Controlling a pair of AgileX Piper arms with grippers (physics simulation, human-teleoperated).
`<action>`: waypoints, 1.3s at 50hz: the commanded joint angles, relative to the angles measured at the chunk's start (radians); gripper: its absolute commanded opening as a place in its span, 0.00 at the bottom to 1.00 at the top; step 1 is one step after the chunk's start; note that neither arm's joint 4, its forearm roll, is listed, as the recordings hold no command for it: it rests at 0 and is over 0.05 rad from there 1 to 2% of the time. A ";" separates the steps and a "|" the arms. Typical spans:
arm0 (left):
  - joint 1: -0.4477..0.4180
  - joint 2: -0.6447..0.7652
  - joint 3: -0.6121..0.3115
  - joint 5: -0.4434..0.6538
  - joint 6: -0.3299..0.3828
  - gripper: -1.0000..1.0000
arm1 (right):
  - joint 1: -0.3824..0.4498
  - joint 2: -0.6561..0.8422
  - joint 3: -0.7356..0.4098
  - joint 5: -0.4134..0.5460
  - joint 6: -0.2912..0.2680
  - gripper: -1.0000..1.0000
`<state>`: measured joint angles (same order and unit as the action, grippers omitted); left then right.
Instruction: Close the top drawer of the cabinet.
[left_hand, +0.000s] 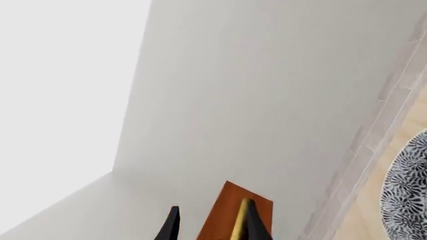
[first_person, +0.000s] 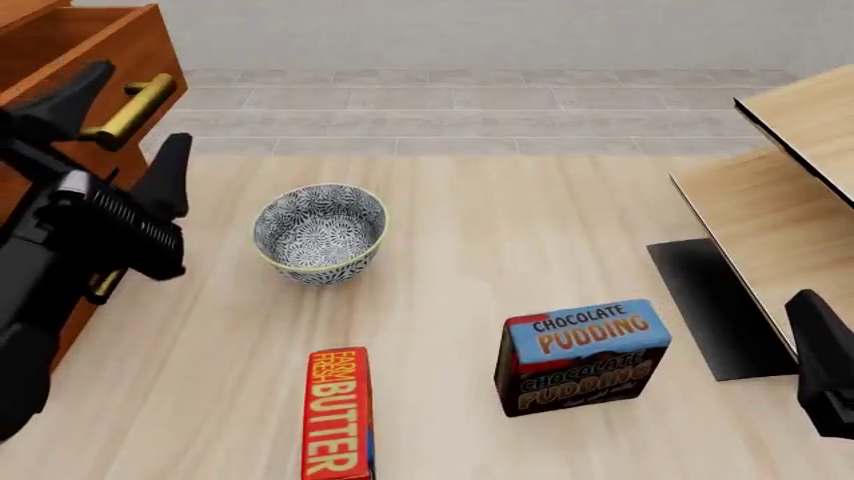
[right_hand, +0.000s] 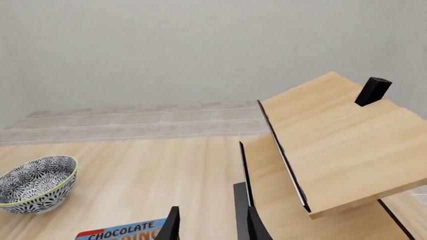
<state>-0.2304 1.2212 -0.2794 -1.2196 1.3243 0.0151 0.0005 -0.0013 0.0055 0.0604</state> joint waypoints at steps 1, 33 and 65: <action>0.035 0.046 -0.021 0.000 0.013 1.00 | 0.000 0.000 0.000 0.001 0.000 1.00; 0.079 0.115 -0.046 0.000 0.071 1.00 | -0.016 0.000 -0.001 -0.009 0.005 1.00; 0.123 0.145 -0.058 0.000 0.070 1.00 | -0.017 0.000 -0.001 -0.004 0.007 1.00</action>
<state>-0.1213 1.3556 -0.3320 -1.2199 1.3954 -0.0003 0.0003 -0.0016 0.0003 0.0661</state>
